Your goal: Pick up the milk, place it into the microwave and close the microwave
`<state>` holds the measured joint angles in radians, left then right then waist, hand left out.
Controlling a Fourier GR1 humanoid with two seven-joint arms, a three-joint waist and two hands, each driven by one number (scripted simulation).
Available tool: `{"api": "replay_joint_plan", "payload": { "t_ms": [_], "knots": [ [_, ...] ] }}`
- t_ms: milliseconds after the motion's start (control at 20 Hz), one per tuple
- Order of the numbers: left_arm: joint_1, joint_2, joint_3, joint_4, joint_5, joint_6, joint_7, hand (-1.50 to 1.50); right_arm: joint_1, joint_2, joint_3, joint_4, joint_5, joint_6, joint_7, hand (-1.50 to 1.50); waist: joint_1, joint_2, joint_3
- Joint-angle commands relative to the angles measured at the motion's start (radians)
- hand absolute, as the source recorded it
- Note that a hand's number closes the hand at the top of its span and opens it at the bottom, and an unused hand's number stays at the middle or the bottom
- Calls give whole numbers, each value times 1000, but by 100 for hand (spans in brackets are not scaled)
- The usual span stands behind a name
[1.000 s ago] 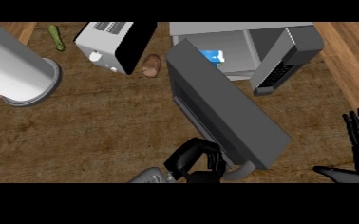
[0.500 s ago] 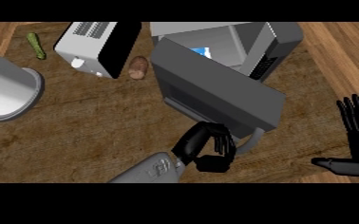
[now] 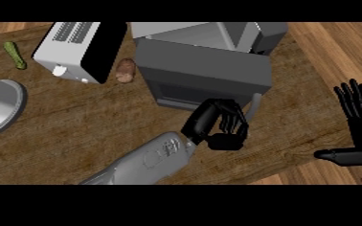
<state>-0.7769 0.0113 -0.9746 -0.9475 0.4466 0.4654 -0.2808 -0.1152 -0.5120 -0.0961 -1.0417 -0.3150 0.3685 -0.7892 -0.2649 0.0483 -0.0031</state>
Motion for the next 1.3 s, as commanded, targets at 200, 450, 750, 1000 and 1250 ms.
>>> {"api": "replay_joint_plan", "payload": {
  "t_ms": [200,450,750,1000,1250],
  "knots": [
    [-153,-11,51,66,75,42,-4,150,-57,-19,14,-48,-39,75,7,-150,-65,20,3],
    [-219,-11,70,106,116,55,1,150,-95,-36,22,-59,-72,110,40,-150,-84,35,6],
    [-281,-10,89,167,156,69,15,150,-123,-49,33,-93,-103,137,65,-150,-124,45,8],
    [-343,-10,112,197,177,85,3,150,-155,-61,67,-130,-122,187,99,-150,-138,52,11],
    [-383,-10,123,220,201,85,-4,150,-176,-68,95,-159,-150,219,144,-150,-154,63,12]
  ]
}}
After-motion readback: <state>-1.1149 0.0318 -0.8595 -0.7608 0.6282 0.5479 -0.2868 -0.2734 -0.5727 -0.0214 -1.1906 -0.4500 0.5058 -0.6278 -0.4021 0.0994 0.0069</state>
